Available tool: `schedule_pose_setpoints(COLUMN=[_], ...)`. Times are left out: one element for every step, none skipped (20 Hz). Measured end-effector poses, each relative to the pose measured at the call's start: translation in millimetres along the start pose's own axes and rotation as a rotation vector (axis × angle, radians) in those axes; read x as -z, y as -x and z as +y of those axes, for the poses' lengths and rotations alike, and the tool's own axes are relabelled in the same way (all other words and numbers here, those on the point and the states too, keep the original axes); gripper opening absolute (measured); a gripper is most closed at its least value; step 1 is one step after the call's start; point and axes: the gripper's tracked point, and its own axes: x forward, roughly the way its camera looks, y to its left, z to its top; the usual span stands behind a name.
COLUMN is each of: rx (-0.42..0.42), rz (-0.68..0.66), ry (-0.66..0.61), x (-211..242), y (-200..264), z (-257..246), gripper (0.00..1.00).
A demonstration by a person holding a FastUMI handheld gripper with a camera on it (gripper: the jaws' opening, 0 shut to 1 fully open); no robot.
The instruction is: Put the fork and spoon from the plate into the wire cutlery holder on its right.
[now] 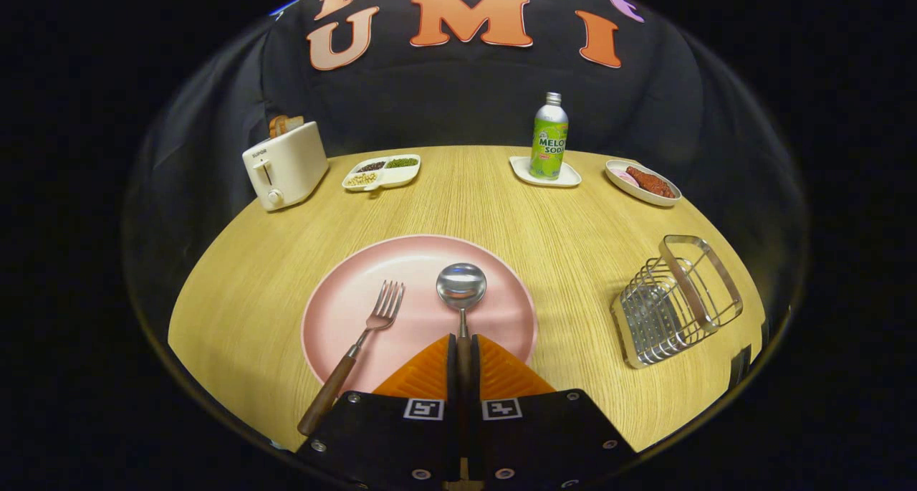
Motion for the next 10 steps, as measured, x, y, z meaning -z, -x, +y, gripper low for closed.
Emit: schedule_pose_setpoints(rx=[-0.005,-0.012,-0.018,-0.023,-0.023,-0.026,-0.029,-0.028,-0.014,-0.001], rz=[-0.002,-0.009,-0.013,-0.015,-0.017,-0.020,-0.022,-0.018,-0.006,0.011], ry=[0.005,0.010,0.017,0.030,0.042,0.051,0.054,0.054,0.053,0.040], x=[-5,-11,-16,-21,-26,-30,-36,-39,-41,-42], y=[4,10,14,20,24,30,36,41,46,52], z=[-2,-3,-5,-7,-11,-14,-17,-21,-29,-37], gripper=[0.05,0.05,0.05,0.05,0.05,0.05,0.05,0.05,0.05,0.05])
